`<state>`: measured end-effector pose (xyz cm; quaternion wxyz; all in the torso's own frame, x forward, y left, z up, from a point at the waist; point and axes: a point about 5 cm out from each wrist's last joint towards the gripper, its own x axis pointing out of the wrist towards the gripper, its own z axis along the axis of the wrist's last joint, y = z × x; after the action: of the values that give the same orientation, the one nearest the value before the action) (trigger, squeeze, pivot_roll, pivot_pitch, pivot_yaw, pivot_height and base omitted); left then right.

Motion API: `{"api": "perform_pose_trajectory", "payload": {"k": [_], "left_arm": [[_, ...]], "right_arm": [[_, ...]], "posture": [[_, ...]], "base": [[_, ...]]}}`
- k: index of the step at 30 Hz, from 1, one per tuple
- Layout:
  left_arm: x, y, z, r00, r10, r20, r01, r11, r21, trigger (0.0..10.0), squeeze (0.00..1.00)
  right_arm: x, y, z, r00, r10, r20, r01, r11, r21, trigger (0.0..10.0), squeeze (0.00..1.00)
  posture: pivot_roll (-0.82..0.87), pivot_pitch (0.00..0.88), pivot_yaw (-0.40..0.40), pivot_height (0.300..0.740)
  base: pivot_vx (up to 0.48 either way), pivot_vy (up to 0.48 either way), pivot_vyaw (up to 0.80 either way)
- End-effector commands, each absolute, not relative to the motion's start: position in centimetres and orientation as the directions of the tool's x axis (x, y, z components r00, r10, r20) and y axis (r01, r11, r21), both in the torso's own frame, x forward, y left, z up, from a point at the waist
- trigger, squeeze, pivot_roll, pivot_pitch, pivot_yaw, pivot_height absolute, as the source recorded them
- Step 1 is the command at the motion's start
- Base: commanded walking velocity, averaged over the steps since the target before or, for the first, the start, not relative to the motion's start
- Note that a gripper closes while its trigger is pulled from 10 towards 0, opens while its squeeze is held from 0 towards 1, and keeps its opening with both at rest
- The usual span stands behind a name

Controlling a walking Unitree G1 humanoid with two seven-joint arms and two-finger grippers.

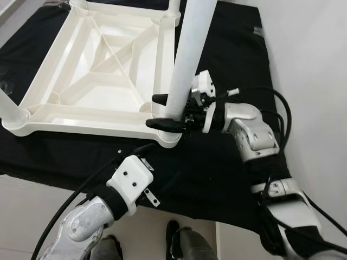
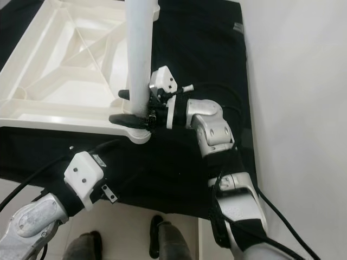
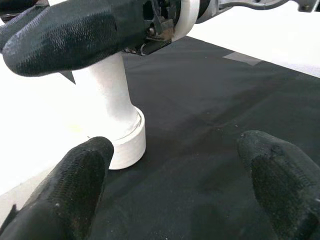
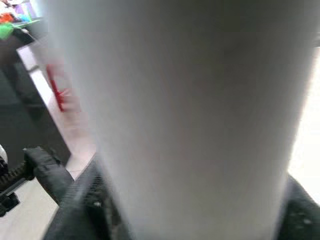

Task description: Building children table

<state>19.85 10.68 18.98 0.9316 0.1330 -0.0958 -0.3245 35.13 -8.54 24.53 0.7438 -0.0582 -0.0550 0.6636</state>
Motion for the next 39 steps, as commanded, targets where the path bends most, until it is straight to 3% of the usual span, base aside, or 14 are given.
{"api": "perform_pose_trajectory", "payload": {"k": [1,8,14,16,17,18,19,21,24,31,32,36,37,39], "left_arm": [[19.7,10.9,18.7,0.777,-0.625,0.072,0.579,0.754,0.310,10.0,0.00],[19.6,11.0,18.7,0.780,-0.622,0.070,0.575,0.757,0.310,10.0,0.00],[19.6,10.7,18.6,0.772,-0.631,0.069,0.587,0.750,0.305,10.0,0.00],[19.5,10.7,18.5,0.771,-0.633,0.069,0.588,0.750,0.302,10.0,0.00],[19.5,10.7,18.5,0.771,-0.633,0.069,0.588,0.750,0.302,10.0,0.00],[19.5,10.7,18.5,0.772,-0.632,0.068,0.588,0.751,0.301,10.0,0.00],[19.4,10.8,18.4,0.773,-0.630,0.066,0.588,0.752,0.296,10.0,0.00],[19.2,10.9,18.2,0.773,-0.632,0.056,0.592,0.750,0.295,10.0,0.00],[19.2,10.9,18.1,0.769,-0.637,0.050,0.598,0.746,0.293,10.0,0.00],[19.5,10.4,18.4,0.750,-0.658,0.065,0.620,0.734,0.279,10.0,0.00],[19.5,10.4,18.4,0.751,-0.657,0.067,0.619,0.735,0.278,10.0,0.00],[19.4,10.8,18.3,0.760,-0.647,0.058,0.608,0.740,0.288,10.0,0.00],[19.4,10.9,18.3,0.764,-0.643,0.058,0.603,0.742,0.291,10.0,0.00],[19.5,11.0,18.4,0.766,-0.640,0.059,0.600,0.744,0.294,10.0,0.00]], "right_arm": [[35.3,-8.7,23.8,0.050,0.999,0.007,-0.990,0.051,-0.132,0.0,0.00],[35.9,-10.1,23.3,0.027,1.000,0.001,-0.996,0.027,-0.082,0.0,0.00],[36.1,-11.6,22.5,0.089,0.996,-0.019,-0.993,0.087,-0.086,0.0,0.00],[36.3,-12.4,21.7,0.230,0.972,-0.047,-0.964,0.221,-0.150,0.0,0.00],[36.3,-12.4,21.7,0.230,0.972,-0.047,-0.964,0.221,-0.150,0.0,0.00],[36.6,-12.6,21.0,0.384,0.923,-0.037,-0.915,0.375,-0.148,0.0,0.00],[37.0,-12.4,19.8,0.639,0.768,0.037,-0.765,0.640,-0.074,0.0,0.00],[34.6,-12.1,15.7,0.854,0.518,-0.052,-0.519,0.855,-0.011,0.0,0.00],[30.6,-10.2,13.0,0.848,0.504,-0.161,-0.520,0.852,-0.069,0.0,0.00],[30.7,-7.9,14.4,0.766,0.635,-0.101,-0.643,0.760,-0.095,0.0,0.00],[30.8,-7.6,14.5,0.758,0.644,-0.105,-0.652,0.753,-0.090,10.0,0.00],[30.2,-6.6,15.4,0.720,0.687,-0.094,-0.693,0.717,-0.069,10.0,0.00],[29.8,-6.2,15.8,0.693,0.716,-0.088,-0.721,0.690,-0.060,10.0,1.00],[29.6,-6.0,16.2,0.669,0.740,-0.072,-0.743,0.668,-0.047,10.0,1.00]], "posture": [[0.17,0.257,-0.147,0.740],[0.16,0.261,-0.148,0.740],[0.15,0.265,-0.144,0.740],[0.14,0.269,-0.151,0.740],[0.14,0.269,-0.151,0.740],[0.14,0.271,-0.157,0.740],[0.12,0.271,-0.165,0.740],[0.12,0.282,-0.156,0.740],[0.12,0.290,-0.134,0.740],[0.11,0.269,-0.130,0.740],[0.11,0.270,-0.131,0.740],[0.12,0.266,-0.135,0.740],[0.13,0.266,-0.136,0.740],[0.13,0.266,-0.137,0.740]], "base": [[0.000,0.000,0.00],[0.000,0.000,0.00],[0.000,0.000,0.00],[0.000,0.000,0.00],[0.000,0.000,0.00],[0.000,0.000,0.00],[0.000,0.000,0.00],[0.000,0.000,0.00],[0.000,0.000,0.00],[0.000,0.000,0.00],[0.000,0.000,0.00],[0.000,0.000,0.00],[0.000,0.000,0.00],[0.000,0.000,0.00]]}}
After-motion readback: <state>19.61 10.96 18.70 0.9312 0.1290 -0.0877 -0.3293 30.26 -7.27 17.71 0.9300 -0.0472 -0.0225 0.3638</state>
